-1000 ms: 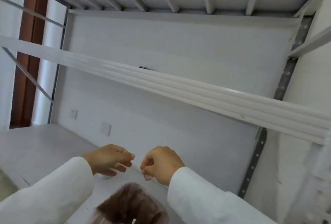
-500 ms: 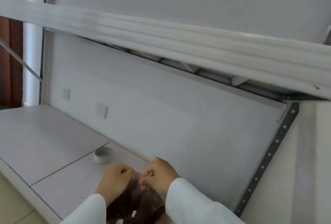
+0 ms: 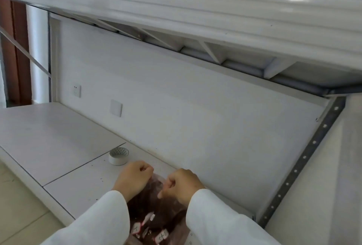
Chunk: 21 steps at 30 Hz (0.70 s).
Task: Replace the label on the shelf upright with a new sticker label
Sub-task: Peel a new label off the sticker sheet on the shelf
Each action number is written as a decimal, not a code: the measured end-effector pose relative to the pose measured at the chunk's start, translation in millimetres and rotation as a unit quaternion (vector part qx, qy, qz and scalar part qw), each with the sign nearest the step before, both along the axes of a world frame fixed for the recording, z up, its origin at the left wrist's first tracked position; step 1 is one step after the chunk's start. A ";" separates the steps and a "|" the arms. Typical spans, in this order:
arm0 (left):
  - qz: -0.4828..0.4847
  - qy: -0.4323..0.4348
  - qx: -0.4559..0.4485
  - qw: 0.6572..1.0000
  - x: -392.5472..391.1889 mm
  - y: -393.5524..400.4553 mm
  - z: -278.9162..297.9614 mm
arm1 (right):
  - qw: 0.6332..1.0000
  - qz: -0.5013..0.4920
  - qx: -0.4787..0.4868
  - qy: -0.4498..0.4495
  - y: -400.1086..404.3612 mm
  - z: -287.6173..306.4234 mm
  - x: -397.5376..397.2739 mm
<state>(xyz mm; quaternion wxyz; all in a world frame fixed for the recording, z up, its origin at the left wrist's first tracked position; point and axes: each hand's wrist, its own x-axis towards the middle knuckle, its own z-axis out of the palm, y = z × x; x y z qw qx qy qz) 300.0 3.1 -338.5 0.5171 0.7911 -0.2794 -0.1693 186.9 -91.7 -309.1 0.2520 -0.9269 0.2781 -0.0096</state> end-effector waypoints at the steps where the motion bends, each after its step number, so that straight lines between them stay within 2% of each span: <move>1: -0.001 0.001 0.002 1.000 -0.2 -0.1 -0.4 | 1.000 0.004 -0.003 0.001 -0.4 -1.3 -1.0; 13: -0.011 -0.010 0.024 1.000 1.9 -0.6 -7.8 | 0.996 0.016 -0.072 0.047 -3.8 -8.6 -4.6; 21: -0.029 -0.002 0.035 0.999 -3.1 -7.8 -9.0 | 0.997 0.034 -0.042 0.049 -6.9 -13.5 -9.0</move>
